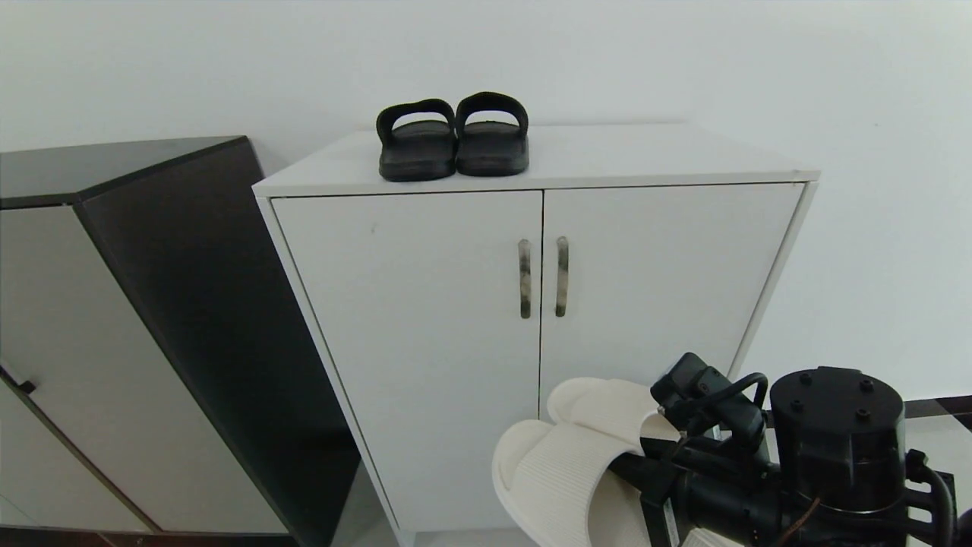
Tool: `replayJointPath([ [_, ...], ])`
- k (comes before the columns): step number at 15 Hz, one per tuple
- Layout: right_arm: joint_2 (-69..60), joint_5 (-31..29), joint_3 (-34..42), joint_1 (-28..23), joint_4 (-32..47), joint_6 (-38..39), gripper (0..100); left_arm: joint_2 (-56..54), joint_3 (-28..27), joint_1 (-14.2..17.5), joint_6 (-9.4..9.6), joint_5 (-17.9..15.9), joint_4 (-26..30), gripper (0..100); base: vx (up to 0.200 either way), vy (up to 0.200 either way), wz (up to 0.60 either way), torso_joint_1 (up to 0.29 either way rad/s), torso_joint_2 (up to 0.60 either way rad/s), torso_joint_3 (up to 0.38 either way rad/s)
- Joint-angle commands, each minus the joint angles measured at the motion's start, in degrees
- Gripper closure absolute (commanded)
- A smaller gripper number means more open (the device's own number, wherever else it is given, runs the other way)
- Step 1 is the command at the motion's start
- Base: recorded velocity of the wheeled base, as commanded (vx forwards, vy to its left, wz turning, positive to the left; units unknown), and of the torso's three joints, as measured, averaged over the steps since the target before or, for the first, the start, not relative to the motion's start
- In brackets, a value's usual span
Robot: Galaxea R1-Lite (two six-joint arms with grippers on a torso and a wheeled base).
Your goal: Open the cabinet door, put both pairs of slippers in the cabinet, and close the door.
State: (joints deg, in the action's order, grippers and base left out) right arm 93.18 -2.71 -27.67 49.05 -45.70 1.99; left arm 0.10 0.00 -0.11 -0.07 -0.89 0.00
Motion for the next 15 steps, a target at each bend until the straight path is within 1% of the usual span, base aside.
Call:
replayJointPath([
  [1, 0.15, 0.16, 0.07, 0.08, 0.0, -0.05, 100, 0.08, 0.0, 0.02, -0.01, -0.08, 0.0, 0, 0.0, 0.0, 0.0, -0.08, 0.46, 0.378],
  [4, 0.15, 0.16, 0.34, -0.01, 0.0, -0.05, 100, 0.08, 0.0, 0.02, 0.78, -0.34, 0.0, 0, 0.0, 0.0, 0.0, -0.036, 0.44, 0.401],
  [5, 0.15, 0.16, 0.43, -0.01, 0.0, -0.05, 100, 0.08, 0.0, -0.07, 0.78, -0.6, 0.09, 0, 0.0, 0.0, 0.0, -0.017, 0.33, 0.31],
  [6, 0.15, 0.16, 0.43, 0.08, 0.0, -0.05, 100, 0.17, 0.0, -0.07, 0.51, -0.52, 0.09, 0, 0.0, 0.0, 0.0, -0.007, 0.2, 0.193],
  [8, 0.07, 0.25, 0.6, 0.08, -0.09, -0.05, 100, 1.84, 0.0, -0.07, 0.6, -0.52, 0.09, 0, 0.0, 0.0, 0.0, 0.01, 0.09, 0.078],
  [9, -0.11, 0.16, 0.69, 0.08, -0.35, -0.05, 100, 1.92, -0.18, -0.07, 1.3, -0.6, -0.18, 0, 0.0, 0.0, 0.0, 0.0, 0.0, 0.0],
  [10, -0.11, -0.02, 0.78, 0.08, -0.97, -0.05, 100, 2.28, -0.18, -0.15, 3.85, -0.69, -0.18, 0, 0.0, 0.0, 0.0, 0.0, 0.0, 0.0],
  [11, -0.02, 0.16, 0.95, 0.08, -1.49, -0.05, 100, 3.24, -1.05, -0.42, 5.17, -1.48, -0.26, 0, 0.0, 0.0, 0.0, 0.0, 0.0, 0.0],
  [12, 0.33, 0.16, 0.95, 0.08, -1.76, -0.05, 100, 7.2, -7.38, -0.77, 2.09, -3.68, -0.44, 0, 0.0, 0.0, 0.0, 0.0, 0.0, 0.0],
  [13, 0.51, 0.25, 0.95, 0.25, -1.67, -0.05, 100, 12.21, -12.83, -0.86, -2.74, -5.88, -0.62, 0, 0.0, 0.0, 0.0, 0.0, 0.0, 0.0],
  [14, 0.95, 0.16, 1.04, 0.43, -1.76, -0.05, 100, 17.66, -15.82, -0.94, -3.18, -9.48, -0.79, 0, 0.0, 0.0, 0.0, 0.0, 0.0, 0.0],
  [15, 1.03, 0.25, 1.13, 0.43, -1.85, -0.05, 100, 23.02, -17.14, -1.03, -3.18, -14.23, -1.76, 0, 0.0, 0.0, 0.0, 0.0, 0.0, 0.0],
])
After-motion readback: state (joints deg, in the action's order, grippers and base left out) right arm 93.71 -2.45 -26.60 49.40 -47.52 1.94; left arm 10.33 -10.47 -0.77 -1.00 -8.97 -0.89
